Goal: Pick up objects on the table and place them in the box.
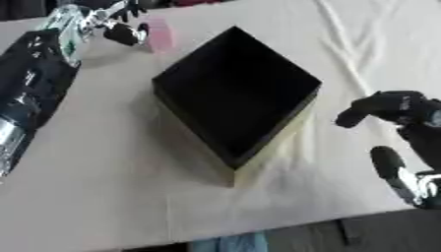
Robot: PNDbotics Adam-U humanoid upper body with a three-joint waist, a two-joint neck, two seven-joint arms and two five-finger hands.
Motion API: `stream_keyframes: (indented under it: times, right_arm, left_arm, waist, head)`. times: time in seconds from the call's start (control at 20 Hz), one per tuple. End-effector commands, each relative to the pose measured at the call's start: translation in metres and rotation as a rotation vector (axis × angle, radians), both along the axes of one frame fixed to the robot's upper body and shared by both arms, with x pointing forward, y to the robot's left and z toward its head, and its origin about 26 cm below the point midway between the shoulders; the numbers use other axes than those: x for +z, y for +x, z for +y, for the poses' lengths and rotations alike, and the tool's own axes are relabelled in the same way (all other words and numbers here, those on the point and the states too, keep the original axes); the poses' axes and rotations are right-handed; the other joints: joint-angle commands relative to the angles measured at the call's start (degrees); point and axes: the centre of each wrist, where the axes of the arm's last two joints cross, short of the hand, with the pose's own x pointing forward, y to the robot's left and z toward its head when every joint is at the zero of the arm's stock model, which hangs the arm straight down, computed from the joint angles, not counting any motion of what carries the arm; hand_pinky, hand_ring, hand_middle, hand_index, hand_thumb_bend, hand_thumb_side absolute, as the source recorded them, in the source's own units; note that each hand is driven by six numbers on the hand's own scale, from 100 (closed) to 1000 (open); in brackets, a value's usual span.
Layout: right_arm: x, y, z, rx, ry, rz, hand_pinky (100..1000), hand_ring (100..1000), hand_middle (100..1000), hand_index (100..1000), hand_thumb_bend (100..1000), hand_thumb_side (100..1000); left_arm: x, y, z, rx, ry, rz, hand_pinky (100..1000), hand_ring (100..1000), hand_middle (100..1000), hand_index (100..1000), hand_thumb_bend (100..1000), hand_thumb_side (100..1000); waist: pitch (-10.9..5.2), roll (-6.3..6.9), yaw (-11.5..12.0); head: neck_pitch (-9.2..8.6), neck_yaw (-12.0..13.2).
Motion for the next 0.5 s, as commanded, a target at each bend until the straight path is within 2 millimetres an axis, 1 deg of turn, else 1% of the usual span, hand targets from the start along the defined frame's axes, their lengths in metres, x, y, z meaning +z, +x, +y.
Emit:
stream_keyframes:
  times: [0.05, 0.2, 0.35, 0.4, 0.5]
  right_arm:
    - [0.0057, 0.0002, -0.0011, 0.077, -0.083, -0.119, 747, 698, 628, 850, 100, 404]
    - [0.0059, 0.0003, -0.0014, 0.077, -0.084, -0.120, 747, 698, 628, 850, 100, 404]
    - [0.0062, 0.0005, -0.0012, 0.079, -0.085, -0.121, 747, 698, 628, 849, 100, 405]
    - [0.0063, 0.0006, -0.0012, 0.079, -0.085, -0.122, 748, 699, 628, 849, 100, 405]
    - [0.0062, 0.0006, -0.0014, 0.079, -0.086, -0.122, 748, 699, 628, 849, 100, 405]
  left_arm:
    - [0.0158, -0.0009, 0.0107, 0.030, -0.007, -0.070, 681, 651, 682, 838, 100, 339]
    - [0.0116, -0.0006, 0.0106, 0.034, -0.010, -0.070, 682, 651, 682, 846, 100, 373]
    - [0.0083, -0.0004, 0.0101, 0.023, -0.019, -0.050, 682, 649, 678, 851, 100, 472]
    - [0.0074, -0.0003, 0.0100, 0.017, -0.024, -0.039, 683, 649, 678, 852, 100, 542]
    - [0.0067, -0.0003, 0.0104, 0.006, -0.029, -0.015, 685, 650, 679, 852, 100, 566]
  waist:
    - [-0.76, -0.37, -0.22]
    - [-0.59, -0.32, -0.31]
    - [-0.50, -0.27, -0.33]
    - [-0.48, -0.26, -0.34]
    - [-0.51, -0.25, -0.36]
  head:
    - [-0.24, 0.22]
    - [-0.18, 0.31]
    - [-0.12, 0.31]
    - [-0.07, 0.32]
    - [0.11, 0.38]
